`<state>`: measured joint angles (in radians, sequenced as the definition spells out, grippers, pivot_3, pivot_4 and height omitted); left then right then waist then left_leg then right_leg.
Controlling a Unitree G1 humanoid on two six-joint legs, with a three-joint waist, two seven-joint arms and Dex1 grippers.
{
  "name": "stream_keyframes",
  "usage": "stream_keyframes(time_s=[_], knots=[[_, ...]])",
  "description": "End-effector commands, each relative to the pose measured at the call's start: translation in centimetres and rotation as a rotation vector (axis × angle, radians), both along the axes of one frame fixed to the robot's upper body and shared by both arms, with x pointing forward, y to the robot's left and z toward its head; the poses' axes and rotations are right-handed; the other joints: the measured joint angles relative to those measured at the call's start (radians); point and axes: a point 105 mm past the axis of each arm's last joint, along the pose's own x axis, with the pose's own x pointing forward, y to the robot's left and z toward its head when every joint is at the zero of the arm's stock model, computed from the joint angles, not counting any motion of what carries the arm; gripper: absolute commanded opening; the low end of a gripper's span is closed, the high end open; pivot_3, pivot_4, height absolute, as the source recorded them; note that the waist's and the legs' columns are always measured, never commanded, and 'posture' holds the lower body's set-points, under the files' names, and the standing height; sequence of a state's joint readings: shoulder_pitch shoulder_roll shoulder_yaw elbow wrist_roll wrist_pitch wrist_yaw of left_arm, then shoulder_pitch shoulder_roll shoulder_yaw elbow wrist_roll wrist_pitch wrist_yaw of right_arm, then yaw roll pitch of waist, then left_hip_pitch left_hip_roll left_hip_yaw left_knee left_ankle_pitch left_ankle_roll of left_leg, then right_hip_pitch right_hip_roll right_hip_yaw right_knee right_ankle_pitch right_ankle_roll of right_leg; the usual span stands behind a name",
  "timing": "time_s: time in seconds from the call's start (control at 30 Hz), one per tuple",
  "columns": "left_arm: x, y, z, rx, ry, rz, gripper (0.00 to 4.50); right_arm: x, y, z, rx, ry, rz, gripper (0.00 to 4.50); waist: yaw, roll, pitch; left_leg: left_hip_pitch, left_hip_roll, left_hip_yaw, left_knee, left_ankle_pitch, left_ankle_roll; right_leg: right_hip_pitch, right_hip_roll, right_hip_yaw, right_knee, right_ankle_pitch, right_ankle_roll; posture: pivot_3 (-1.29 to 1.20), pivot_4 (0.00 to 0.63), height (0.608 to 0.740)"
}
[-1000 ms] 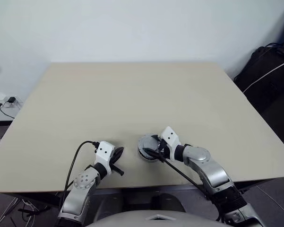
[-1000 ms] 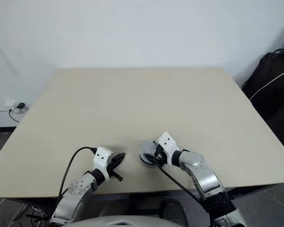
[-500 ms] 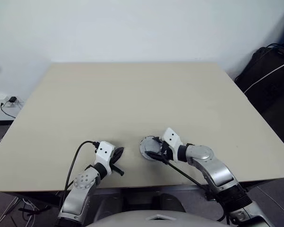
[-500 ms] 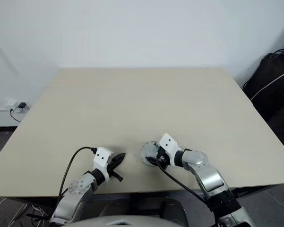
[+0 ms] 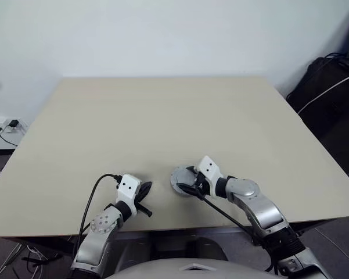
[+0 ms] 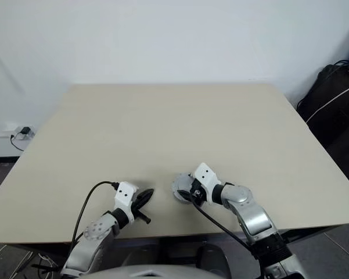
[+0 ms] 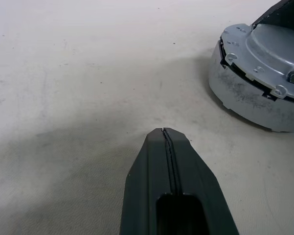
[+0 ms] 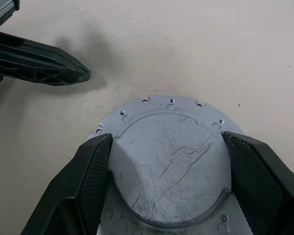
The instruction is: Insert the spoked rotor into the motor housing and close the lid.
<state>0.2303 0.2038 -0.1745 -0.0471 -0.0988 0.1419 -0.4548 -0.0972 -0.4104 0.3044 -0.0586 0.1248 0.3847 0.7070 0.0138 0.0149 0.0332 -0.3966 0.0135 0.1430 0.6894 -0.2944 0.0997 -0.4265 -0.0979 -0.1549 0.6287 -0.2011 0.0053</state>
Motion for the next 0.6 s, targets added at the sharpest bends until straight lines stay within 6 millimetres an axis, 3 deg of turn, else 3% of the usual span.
stream_keyframes(time_s=[0.03,0.6], knots=[[0.51,-0.23,1.66,-0.013,-0.066,-0.004,0.0,0.59,-0.41,0.52,-0.019,0.001,-0.009,3.24,0.0,0.0,0.0,0.0,0.0,0.0,0.0,0.0,0.0,0.0,0.0,0.0,0.0,0.0,0.0,0.0,0.0,0.74],[0.39,-0.08,1.7,-0.012,-0.066,0.007,0.0,0.7,-0.39,-0.32,-0.082,0.04,-0.009,3.24,0.0,0.003,-0.004,0.0,0.0,0.0,0.0,0.0,0.0,0.0,0.0,0.0,0.0,0.0,0.0,0.0,0.0,0.74]])
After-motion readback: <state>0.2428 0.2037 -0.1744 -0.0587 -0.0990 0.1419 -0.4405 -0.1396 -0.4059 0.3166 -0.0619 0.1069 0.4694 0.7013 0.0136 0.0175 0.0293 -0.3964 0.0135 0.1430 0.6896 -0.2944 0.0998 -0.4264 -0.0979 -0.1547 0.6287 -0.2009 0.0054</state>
